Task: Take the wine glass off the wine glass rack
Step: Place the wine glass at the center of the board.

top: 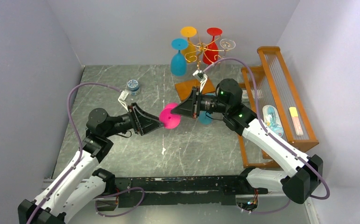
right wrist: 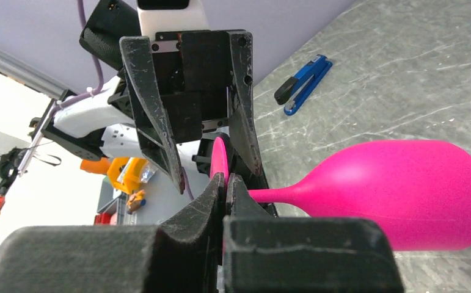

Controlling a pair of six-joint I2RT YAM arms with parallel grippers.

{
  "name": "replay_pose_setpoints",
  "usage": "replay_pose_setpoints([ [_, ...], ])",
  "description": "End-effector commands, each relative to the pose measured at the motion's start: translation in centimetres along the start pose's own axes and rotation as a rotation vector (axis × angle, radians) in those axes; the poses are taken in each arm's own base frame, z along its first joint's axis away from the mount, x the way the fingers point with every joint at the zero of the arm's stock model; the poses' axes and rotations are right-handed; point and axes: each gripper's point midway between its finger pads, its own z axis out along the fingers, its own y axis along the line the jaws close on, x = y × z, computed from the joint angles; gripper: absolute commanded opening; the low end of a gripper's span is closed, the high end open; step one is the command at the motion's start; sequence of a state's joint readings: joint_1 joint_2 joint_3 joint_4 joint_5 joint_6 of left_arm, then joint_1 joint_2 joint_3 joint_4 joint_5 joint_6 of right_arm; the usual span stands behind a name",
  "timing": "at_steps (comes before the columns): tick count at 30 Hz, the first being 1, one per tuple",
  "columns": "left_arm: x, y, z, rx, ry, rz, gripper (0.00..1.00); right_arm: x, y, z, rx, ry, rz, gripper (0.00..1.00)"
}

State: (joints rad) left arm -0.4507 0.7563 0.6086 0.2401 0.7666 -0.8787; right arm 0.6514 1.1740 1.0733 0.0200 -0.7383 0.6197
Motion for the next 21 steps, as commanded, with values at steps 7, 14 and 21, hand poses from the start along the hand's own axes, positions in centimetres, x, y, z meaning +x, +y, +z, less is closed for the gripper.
replay_pose_setpoints([
  [7,0.2,-1.5,0.8,0.115,0.028,-0.005,0.49,0.3,0.6,0.1,-0.041,-0.020,-0.024,0.00],
  [14,0.7,-1.3,1.3,0.103,0.069,0.017,0.37,0.8,0.7,0.5,-0.077,-0.010,0.007,0.00],
  [21,1.0,-1.2,1.4,0.115,0.065,0.010,0.26,0.9,0.8,0.7,-0.089,0.004,-0.011,0.00],
])
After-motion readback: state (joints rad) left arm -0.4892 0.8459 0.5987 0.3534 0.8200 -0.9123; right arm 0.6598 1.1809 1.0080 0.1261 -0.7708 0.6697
